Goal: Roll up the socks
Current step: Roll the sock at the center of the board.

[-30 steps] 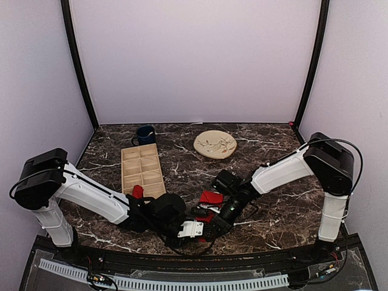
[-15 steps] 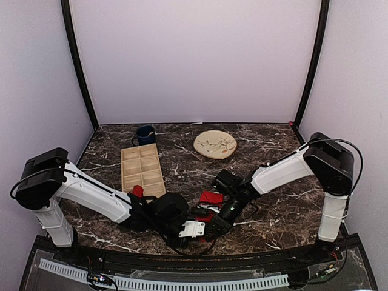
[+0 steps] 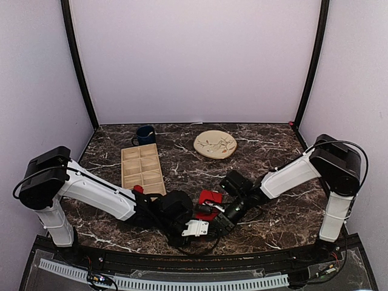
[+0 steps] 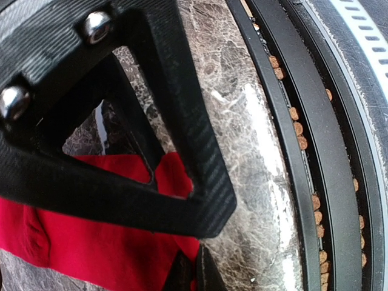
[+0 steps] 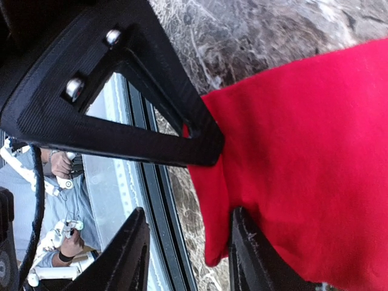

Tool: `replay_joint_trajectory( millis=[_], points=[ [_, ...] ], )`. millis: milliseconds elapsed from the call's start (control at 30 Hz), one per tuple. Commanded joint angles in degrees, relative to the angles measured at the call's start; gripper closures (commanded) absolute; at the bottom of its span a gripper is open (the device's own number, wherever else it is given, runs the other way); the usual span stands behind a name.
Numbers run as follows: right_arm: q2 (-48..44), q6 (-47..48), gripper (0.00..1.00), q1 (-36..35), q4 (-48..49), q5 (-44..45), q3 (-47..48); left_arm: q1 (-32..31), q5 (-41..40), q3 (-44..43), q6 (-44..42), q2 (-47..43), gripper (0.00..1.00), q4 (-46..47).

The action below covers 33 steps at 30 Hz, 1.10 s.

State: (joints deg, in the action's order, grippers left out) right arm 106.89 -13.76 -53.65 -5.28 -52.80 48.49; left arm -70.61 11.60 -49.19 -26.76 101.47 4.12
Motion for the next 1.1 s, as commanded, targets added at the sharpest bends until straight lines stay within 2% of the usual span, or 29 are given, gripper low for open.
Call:
replay_joint_trajectory(
  millis=[0, 567, 833, 1067],
  points=[
    [-1.5, -4.3, 0.58, 1.3, 5.1, 3.4, -3.5, 0.4, 2.4, -1.5, 0.2, 0.5, 1.0, -4.3],
    [-6.8, -9.2, 0.57, 2.6, 11.5, 7.5, -10.4, 4.7, 11.5, -9.0, 0.6, 3.8, 1.0, -14.1],
    [-10.0, -11.5, 0.57, 3.5, 14.5, 7.5, -13.4, 5.6, 13.3, -9.1, 0.5, 4.2, 1.0, -14.7],
    [-13.6, -11.7, 0.57, 3.6, 13.9, 11.2, -15.0, 6.6, 16.1, -11.4, 0.3, 4.8, 1.0, -17.3]
  ],
)
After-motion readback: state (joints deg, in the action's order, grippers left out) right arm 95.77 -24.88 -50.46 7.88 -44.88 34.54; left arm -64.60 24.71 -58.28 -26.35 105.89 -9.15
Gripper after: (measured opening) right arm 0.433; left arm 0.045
